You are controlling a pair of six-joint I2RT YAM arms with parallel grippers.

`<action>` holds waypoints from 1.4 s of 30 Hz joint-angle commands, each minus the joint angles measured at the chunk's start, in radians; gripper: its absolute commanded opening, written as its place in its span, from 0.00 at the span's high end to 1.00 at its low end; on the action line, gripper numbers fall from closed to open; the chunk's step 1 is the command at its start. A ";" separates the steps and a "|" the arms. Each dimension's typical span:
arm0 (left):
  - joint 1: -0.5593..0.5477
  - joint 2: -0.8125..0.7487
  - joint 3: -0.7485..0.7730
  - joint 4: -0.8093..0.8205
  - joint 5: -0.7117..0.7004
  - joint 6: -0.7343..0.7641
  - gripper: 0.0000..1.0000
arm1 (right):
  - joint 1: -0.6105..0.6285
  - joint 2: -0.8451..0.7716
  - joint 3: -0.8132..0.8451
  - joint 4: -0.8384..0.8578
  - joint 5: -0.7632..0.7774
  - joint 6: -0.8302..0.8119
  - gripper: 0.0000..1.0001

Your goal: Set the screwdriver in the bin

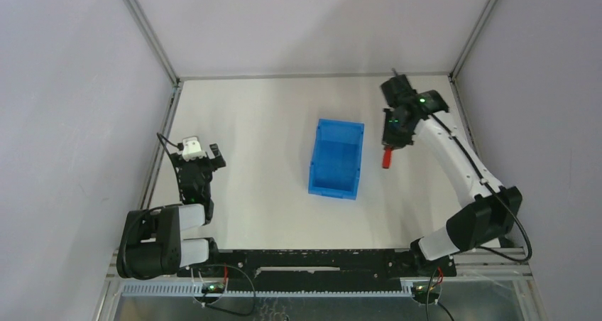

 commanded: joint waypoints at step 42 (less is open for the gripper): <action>-0.005 -0.014 0.041 0.029 -0.009 0.002 0.00 | 0.423 0.357 0.000 0.374 0.146 0.140 0.55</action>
